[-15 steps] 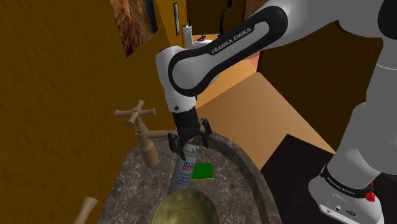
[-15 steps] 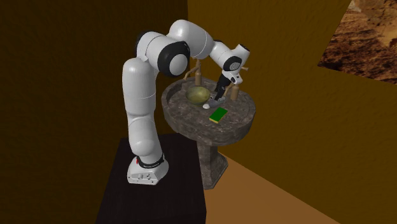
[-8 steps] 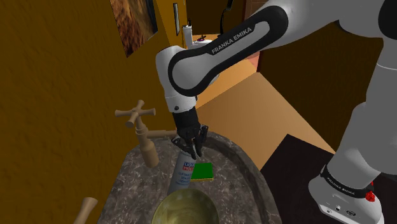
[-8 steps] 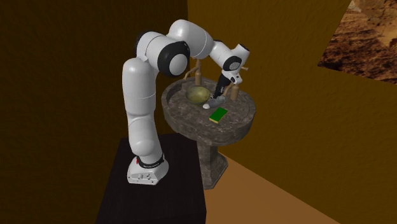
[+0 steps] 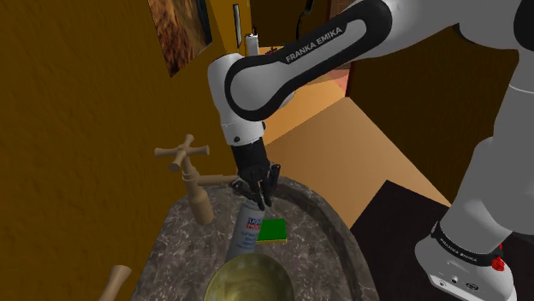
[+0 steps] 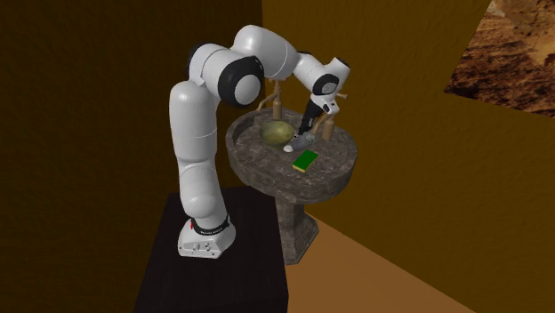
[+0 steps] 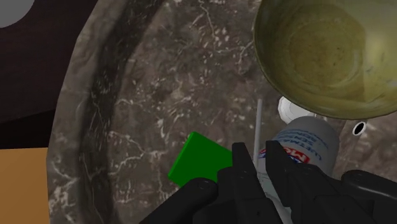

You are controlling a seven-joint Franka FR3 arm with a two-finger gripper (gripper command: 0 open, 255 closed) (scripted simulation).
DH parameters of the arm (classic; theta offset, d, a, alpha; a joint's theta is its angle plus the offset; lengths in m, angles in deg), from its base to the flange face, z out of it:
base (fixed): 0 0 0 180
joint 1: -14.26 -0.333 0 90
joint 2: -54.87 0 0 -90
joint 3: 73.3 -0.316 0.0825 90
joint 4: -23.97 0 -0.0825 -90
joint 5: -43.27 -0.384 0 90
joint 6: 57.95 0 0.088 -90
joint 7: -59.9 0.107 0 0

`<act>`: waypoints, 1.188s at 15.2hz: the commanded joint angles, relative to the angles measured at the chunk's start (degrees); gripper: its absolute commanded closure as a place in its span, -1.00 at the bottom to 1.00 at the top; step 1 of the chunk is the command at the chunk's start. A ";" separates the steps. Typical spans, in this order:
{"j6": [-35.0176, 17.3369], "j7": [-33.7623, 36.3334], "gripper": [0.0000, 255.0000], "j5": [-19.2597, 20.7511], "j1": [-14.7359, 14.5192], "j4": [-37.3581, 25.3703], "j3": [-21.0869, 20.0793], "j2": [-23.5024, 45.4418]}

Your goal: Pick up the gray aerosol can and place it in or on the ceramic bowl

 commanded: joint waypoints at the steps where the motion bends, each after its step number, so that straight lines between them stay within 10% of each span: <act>1: 1.40 0.12 1.00 -0.16 0.14 -1.13 0.01 -0.94; 3: 1.50 0.20 1.00 -0.10 0.09 -1.26 -0.01 -0.70; 4: 1.50 0.20 -1.00 -0.10 0.09 -1.26 -0.01 -0.70; 7: 12.29 22.89 -1.00 23.17 -11.28 -7.88 -3.24 5.20; 18: 7.49 24.24 -1.00 24.59 -11.79 -1.58 -2.59 4.79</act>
